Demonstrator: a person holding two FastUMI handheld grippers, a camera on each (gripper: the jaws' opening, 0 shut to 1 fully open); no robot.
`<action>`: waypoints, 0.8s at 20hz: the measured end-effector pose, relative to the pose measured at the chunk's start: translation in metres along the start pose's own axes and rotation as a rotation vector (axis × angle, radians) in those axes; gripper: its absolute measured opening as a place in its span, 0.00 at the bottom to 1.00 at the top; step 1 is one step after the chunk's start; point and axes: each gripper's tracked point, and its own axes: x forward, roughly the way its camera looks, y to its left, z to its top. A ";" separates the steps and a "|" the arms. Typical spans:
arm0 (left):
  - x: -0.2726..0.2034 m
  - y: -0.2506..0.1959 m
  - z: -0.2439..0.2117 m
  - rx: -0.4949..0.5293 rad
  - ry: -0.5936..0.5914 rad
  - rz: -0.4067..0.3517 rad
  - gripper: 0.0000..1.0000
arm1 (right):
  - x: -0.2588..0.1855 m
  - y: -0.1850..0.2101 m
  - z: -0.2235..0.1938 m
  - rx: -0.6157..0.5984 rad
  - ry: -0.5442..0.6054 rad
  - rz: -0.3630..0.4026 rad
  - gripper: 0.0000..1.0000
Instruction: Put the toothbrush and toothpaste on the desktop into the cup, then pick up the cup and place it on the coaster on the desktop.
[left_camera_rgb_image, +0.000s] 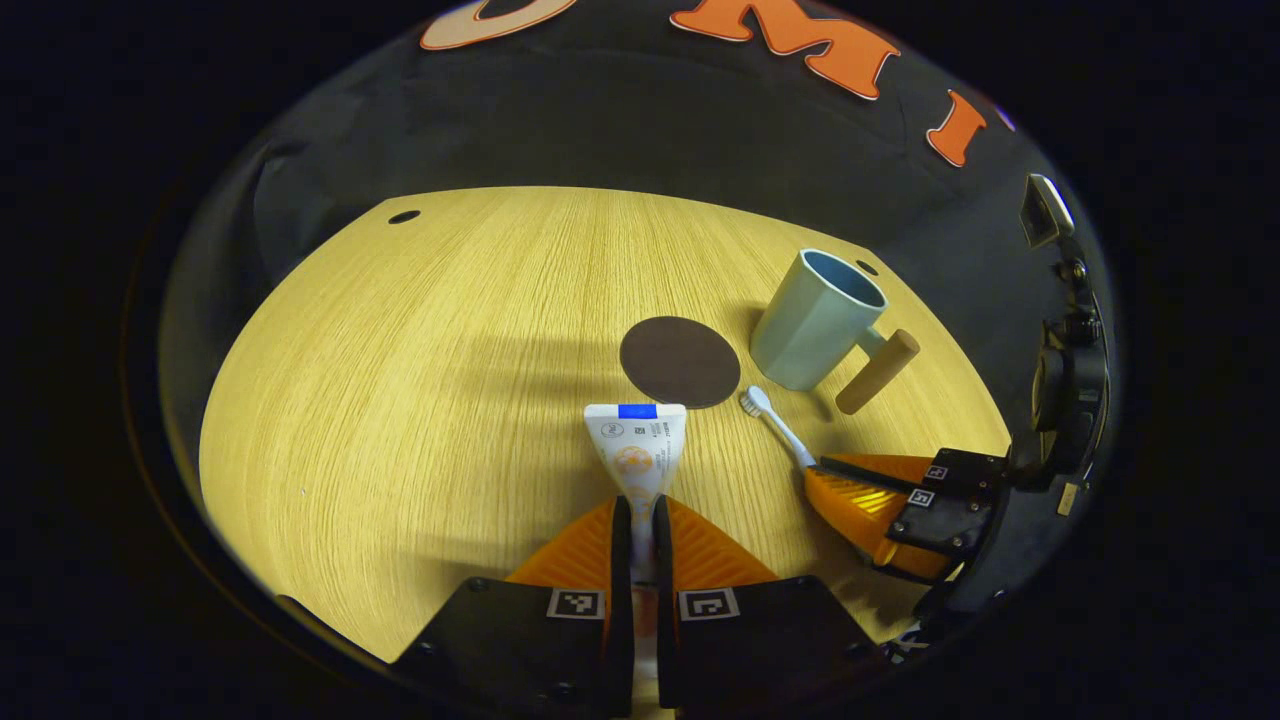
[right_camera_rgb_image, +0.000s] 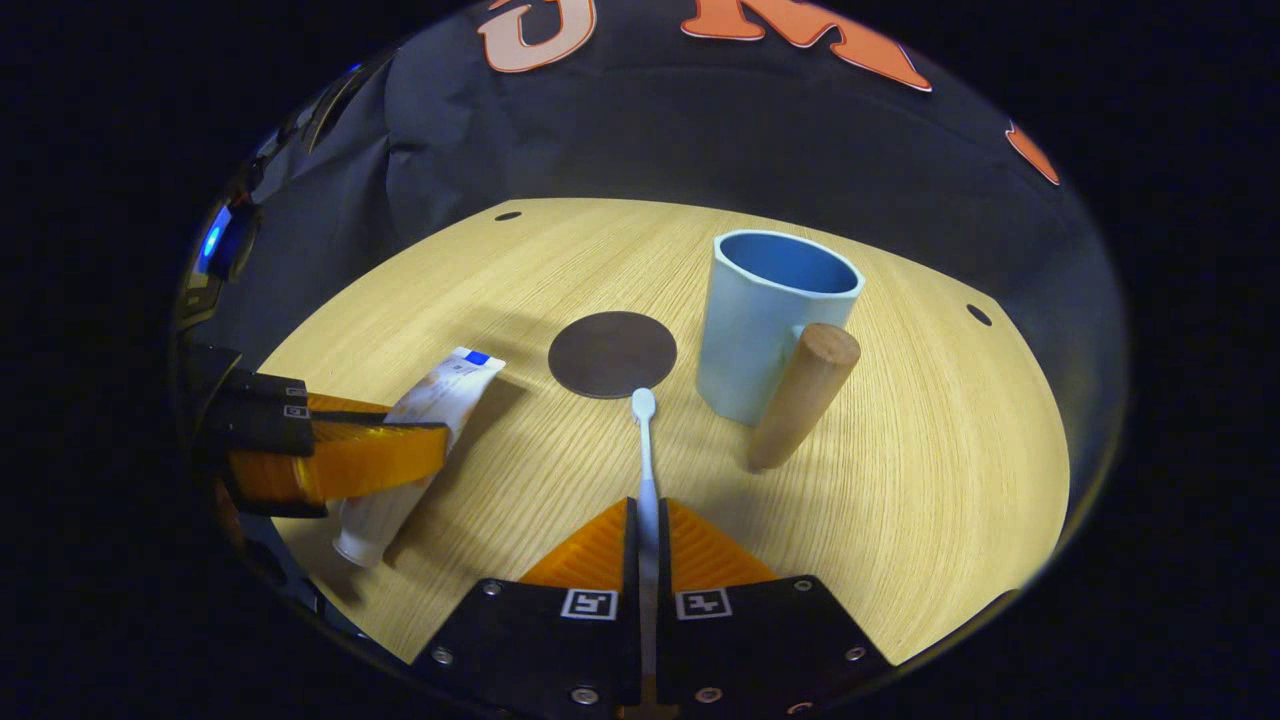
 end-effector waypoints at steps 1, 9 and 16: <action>0.000 0.000 -0.001 0.000 -0.001 0.001 0.13 | -0.001 0.000 0.000 0.015 0.002 0.006 0.06; -0.007 0.000 0.005 0.007 -0.026 -0.002 0.13 | -0.028 -0.006 0.021 0.011 -0.121 0.011 0.05; -0.019 -0.004 0.015 0.000 -0.063 -0.025 0.13 | -0.057 -0.020 0.053 0.012 -0.252 0.012 0.04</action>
